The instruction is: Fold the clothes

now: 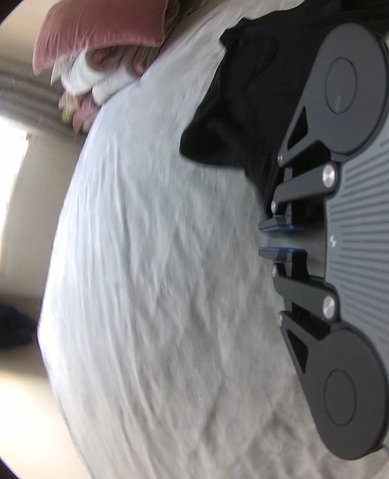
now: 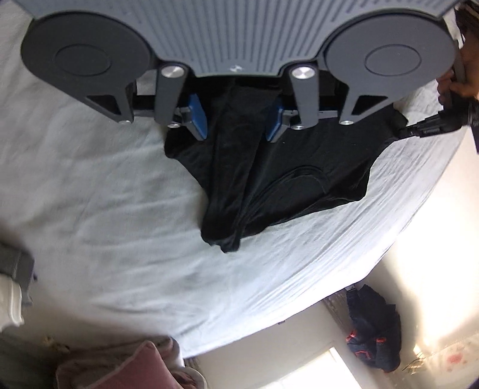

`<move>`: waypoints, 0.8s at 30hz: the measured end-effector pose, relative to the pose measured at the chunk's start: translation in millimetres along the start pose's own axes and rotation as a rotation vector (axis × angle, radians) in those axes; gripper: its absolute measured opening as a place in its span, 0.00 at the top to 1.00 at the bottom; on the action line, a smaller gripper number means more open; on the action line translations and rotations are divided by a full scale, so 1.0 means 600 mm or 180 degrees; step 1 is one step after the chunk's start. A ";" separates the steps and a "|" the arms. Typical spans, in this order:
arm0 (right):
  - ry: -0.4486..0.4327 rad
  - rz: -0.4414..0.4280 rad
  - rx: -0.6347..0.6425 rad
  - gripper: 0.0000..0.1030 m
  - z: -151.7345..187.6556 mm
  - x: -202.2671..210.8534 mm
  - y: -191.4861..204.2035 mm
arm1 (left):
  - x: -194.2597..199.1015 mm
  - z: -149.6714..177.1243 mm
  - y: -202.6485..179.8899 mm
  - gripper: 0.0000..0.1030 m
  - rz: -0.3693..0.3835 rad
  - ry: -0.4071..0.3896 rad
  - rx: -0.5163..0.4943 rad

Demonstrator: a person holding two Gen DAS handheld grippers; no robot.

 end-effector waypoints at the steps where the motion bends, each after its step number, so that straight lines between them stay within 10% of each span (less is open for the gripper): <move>1: 0.0008 -0.0016 0.0049 0.53 0.001 -0.002 0.005 | 0.001 -0.002 0.004 0.89 -0.0045 -0.0014 0.0025; 9: 0.0326 0.0228 0.0677 0.54 0.046 -0.058 0.048 | 0.013 0.002 -0.017 0.65 0.0640 0.0232 0.0392; 13: 0.0239 0.0413 0.0879 0.93 0.048 -0.068 0.044 | 0.002 0.010 -0.033 0.64 0.0568 0.0310 0.0274; 24: -0.0223 0.1011 0.0439 0.94 -0.038 -0.021 -0.080 | 0.011 0.017 -0.043 0.65 0.0395 0.0323 0.0084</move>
Point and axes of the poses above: each gripper's, at about its wrist camera, not at the fingertips, and x roughly against the way its jaws point, y to its left, z to its underside, the point moved 7 cm from there along -x, roughly the way its jaws point, and after that the axes turned 1 degree about -y, right-handed, at the moved point
